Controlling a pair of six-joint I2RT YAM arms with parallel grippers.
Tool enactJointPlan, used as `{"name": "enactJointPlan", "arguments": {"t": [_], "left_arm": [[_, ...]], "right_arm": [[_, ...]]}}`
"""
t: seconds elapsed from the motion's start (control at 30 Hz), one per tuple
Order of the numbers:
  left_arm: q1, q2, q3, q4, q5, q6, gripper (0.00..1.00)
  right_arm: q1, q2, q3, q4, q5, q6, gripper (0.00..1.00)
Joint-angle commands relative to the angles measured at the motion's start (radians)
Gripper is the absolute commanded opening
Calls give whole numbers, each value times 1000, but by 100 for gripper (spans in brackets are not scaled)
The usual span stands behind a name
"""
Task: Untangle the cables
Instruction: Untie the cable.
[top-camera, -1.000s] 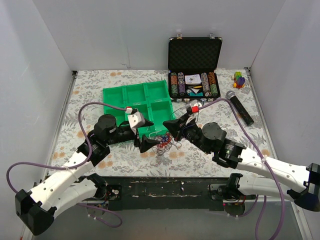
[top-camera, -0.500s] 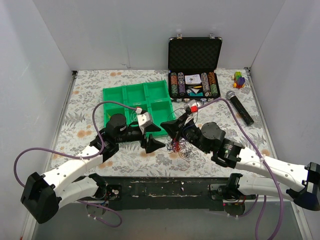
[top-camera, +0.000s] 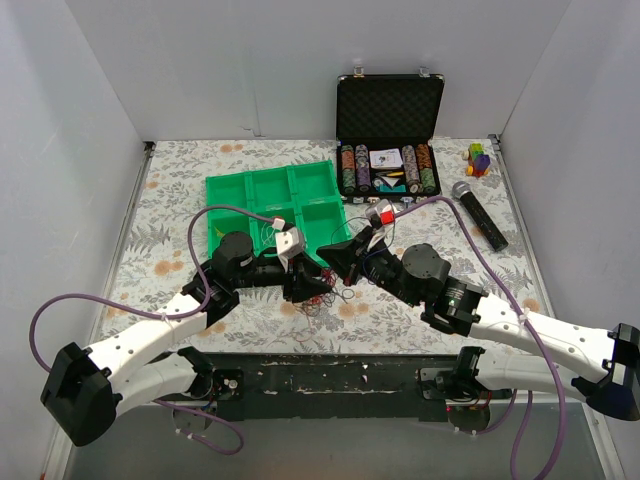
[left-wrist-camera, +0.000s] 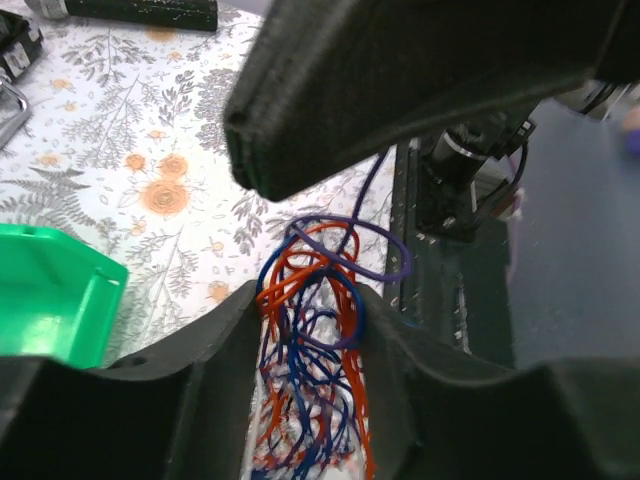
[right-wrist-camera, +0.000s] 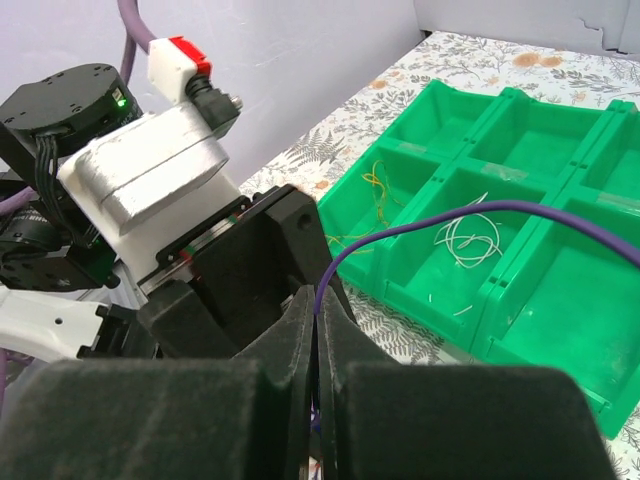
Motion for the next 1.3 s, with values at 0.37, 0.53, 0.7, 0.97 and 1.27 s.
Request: {"name": "enactJointPlan", "arguments": {"t": [0.37, 0.53, 0.7, 0.97, 1.27], "left_arm": [[-3, -62, -24, -102, 15, 84, 13], [-3, -81, -44, -140, 32, 110, 16], [-3, -96, -85, -154, 22, 133, 18], [-4, -110, -147, -180, 26, 211, 19], [-7, -118, -183, -258, 18, 317, 20]], "right_arm": [[-3, -44, 107, 0, 68, -70, 1], [-7, -42, 167, -49, 116, -130, 1], [-27, -44, 232, -75, 131, -171, 1], [-44, -39, 330, -113, 134, -205, 1], [-47, -41, 431, -127, 182, -262, 1]]}}
